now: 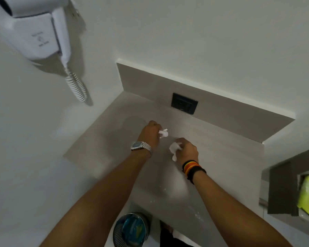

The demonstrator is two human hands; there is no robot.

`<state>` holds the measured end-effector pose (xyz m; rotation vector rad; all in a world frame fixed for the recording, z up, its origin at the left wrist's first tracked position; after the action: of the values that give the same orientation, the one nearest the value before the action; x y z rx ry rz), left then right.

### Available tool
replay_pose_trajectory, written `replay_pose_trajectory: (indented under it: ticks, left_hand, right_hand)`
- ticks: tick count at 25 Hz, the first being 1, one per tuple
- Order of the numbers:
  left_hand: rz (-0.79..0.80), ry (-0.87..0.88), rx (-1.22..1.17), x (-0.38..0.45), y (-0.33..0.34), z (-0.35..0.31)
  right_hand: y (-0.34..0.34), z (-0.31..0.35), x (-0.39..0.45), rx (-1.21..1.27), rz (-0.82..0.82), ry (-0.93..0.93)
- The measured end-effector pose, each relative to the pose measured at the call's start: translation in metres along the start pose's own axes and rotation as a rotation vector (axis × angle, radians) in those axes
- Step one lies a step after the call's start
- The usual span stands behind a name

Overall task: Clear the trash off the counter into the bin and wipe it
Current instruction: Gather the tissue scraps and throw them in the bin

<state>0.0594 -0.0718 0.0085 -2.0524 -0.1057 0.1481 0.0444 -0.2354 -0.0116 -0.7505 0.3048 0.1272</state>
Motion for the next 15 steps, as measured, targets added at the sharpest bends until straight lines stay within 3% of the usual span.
replay_pose_trajectory:
  ticks: [4,7,11,15]
  left_hand:
    - [-0.122,-0.128,-0.092,-0.086,-0.037,0.051]
    - [-0.157,-0.22,-0.158,-0.161,-0.034,0.096]
    - [-0.166,-0.457,-0.279,-0.274,-0.001,0.15]
    - [-0.116,-0.697,-0.361,-0.372,0.068,0.197]
  right_hand:
    - [0.024,0.022,-0.05,0.177,0.049,-0.069]
    - [0.057,0.033,-0.105,0.193,0.178,-0.133]
    - [0.12,0.027,-0.177,0.114,0.328,-0.265]
    - [0.207,-0.023,-0.21,-0.031,0.507,-0.253]
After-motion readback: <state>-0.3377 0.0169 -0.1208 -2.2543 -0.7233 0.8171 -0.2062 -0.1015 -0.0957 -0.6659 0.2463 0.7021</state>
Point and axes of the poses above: each hand's wrist, its own x-axis towards the middle knuckle, its own y-axis out of the palm, z = x × y, the point moved 1 cm from there along x, towards the middle knuckle, and after that the axes turned 2 degrees about -x, right-handed, at the moved point
